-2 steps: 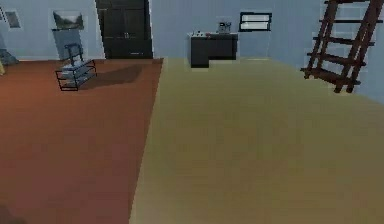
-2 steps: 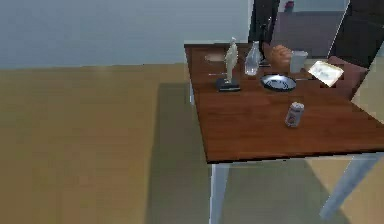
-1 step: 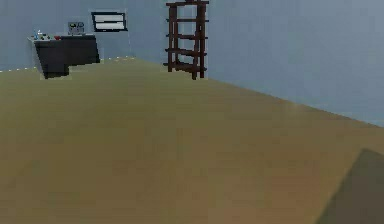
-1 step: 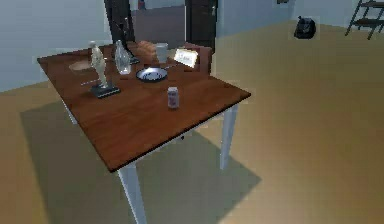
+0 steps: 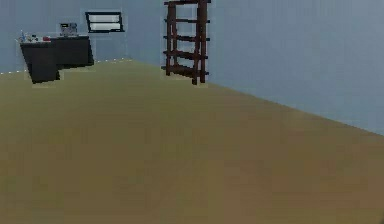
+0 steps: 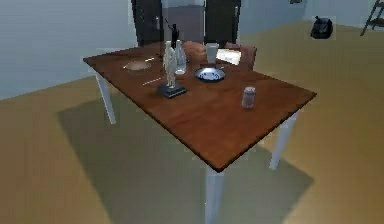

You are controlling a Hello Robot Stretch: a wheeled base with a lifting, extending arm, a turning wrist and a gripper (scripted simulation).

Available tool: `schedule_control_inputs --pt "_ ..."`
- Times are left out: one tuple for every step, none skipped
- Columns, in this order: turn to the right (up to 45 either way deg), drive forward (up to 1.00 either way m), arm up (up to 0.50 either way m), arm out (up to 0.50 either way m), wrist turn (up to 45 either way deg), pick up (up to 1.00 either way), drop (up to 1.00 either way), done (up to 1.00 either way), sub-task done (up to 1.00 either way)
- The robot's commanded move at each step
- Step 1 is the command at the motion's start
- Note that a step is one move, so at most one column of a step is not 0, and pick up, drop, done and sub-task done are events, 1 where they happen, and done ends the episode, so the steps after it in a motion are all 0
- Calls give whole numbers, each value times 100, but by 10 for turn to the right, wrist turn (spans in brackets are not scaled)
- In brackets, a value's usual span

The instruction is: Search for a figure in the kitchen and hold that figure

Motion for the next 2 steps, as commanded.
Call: schedule_control_inputs --pt "450 0 0 0 0 0 0 0 0" --pt "30 0 0 0 0 0 0 0 0"
